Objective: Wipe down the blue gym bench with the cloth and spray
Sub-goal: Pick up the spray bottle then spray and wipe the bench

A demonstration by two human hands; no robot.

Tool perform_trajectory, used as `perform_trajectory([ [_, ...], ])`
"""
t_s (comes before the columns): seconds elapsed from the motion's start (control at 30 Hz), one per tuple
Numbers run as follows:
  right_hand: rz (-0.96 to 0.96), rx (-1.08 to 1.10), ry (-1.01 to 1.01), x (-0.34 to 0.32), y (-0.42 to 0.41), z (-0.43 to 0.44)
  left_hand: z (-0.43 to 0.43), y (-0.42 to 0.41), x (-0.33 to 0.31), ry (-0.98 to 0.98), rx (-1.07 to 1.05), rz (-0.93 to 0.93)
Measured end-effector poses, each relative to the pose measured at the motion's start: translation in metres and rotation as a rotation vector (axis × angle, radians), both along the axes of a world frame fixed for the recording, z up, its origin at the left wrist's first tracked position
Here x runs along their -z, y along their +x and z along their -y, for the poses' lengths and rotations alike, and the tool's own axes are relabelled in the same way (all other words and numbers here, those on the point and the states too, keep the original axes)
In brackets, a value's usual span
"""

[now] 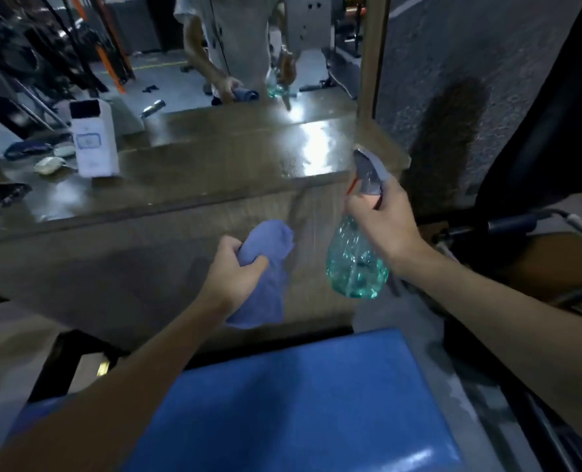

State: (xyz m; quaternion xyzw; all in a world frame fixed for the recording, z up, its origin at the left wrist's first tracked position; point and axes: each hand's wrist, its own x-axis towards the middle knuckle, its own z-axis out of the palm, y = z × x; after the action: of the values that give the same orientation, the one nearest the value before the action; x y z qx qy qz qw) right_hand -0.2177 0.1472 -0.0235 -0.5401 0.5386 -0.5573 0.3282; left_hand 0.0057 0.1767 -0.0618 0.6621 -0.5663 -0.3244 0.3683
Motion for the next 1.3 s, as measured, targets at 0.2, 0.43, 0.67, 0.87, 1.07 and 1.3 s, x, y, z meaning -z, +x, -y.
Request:
perform_trajectory([
  [0.2,-0.054,0.038,0.228,0.116,-0.021,-0.087,-0.048,-0.005,0.129,0.140,0.076,0.043],
  [0.43,-0.048,0.239,0.384,0.285,-0.019,-0.197,-0.106,-0.023,0.303,0.221,0.083,0.249],
  [0.67,-0.114,0.254,0.573,0.424,-0.024,-0.257,-0.133,-0.043,0.450,0.207,0.262,0.742],
  [0.87,-0.155,0.263,0.627,0.471,-0.029,-0.272,-0.136,-0.038,0.510,0.061,0.385,0.958],
  [1.07,-0.245,0.344,0.681,0.485,-0.022,-0.272,-0.137,-0.024,0.511,0.032,0.341,0.994],
  [1.3,0.021,0.207,0.680,0.494,0.004,-0.288,-0.147,-0.002,0.508,0.123,0.236,0.972],
])
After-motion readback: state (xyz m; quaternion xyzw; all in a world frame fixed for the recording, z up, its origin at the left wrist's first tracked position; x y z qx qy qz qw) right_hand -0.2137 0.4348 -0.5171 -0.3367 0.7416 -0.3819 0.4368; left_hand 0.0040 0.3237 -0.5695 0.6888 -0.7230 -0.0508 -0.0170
